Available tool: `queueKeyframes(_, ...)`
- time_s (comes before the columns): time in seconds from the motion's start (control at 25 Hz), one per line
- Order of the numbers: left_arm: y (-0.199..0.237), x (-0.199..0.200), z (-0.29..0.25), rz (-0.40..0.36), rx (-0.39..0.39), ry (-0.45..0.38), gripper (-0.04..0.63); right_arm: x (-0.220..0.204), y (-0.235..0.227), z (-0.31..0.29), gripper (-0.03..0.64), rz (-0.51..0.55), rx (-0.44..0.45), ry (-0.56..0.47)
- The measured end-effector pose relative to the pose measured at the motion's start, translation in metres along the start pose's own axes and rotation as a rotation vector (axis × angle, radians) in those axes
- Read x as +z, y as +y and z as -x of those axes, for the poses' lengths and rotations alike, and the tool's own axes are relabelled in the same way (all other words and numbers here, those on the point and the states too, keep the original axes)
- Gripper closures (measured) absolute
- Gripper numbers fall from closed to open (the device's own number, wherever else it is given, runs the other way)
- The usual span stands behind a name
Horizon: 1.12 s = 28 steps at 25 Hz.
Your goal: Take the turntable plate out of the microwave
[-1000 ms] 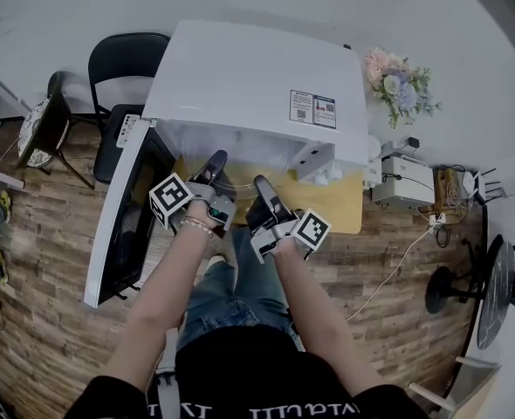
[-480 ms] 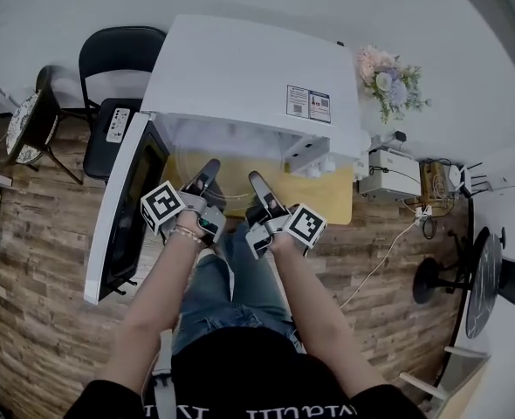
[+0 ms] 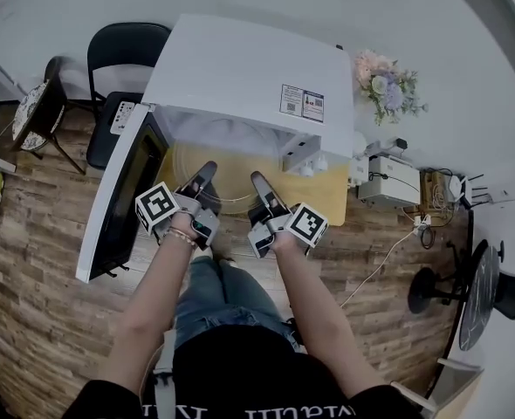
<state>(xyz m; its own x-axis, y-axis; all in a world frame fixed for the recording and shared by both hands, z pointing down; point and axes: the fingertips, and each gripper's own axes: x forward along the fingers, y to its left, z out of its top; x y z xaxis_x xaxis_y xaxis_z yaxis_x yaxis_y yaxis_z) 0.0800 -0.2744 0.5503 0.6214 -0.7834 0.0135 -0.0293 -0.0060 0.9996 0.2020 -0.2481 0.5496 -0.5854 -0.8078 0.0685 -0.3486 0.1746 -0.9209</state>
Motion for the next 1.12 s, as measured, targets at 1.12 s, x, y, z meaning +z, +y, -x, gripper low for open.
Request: queueKeyframes(1.12,-0.052,-0.077,0.080,-0.120,-0.065,0.048,0.563,-0.030,0.070,0.068,0.518,0.226,0.104,0.121)
